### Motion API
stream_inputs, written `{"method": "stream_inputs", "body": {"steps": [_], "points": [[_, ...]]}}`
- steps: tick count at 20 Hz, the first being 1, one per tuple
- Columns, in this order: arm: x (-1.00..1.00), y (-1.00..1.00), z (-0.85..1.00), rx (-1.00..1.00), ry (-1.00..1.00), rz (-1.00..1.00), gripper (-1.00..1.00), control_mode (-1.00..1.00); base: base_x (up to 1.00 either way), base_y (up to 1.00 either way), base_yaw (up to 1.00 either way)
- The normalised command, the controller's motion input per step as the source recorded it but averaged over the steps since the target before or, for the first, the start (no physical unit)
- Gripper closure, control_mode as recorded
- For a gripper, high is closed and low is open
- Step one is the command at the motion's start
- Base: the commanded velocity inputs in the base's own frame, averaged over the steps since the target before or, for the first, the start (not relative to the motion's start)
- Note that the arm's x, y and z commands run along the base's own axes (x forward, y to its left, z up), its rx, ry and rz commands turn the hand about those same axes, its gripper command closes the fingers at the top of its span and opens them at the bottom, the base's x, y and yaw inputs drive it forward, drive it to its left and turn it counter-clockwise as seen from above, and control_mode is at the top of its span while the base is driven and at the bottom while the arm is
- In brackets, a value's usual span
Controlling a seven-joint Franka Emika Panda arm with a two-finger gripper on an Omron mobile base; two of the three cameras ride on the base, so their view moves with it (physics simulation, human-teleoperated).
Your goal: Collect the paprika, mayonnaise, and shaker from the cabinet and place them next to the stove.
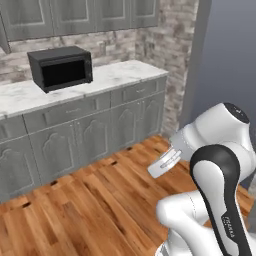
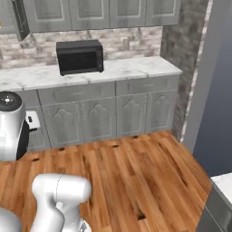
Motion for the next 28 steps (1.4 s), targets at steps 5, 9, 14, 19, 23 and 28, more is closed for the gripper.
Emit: {"method": "stream_inputs", "body": {"steps": [5, 9, 14, 19, 23, 28], "points": [[0.00, 0.00, 0.00, 0.00, 0.00, 0.00, -1.00, 1.00, 0.00, 0.69, 0.48], [0.00, 0.00, 0.00, 0.00, 0.00, 0.00, -1.00, 1.00, 0.25, 0.59, 0.42], [0.00, 0.00, 0.00, 0.00, 0.00, 0.00, -1.00, 1.00, 0.81, 0.49, 0.28], [0.00, 0.00, 0.00, 0.00, 0.00, 0.00, -1.00, 1.00, 1.00, 0.37, 0.21], [0.00, 0.00, 0.00, 0.00, 0.00, 0.00, -1.00, 1.00, 0.81, 0.58, 0.13], [0.00, 0.00, 0.00, 0.00, 0.00, 0.00, -1.00, 1.00, 0.63, 0.82, 0.02]]}}
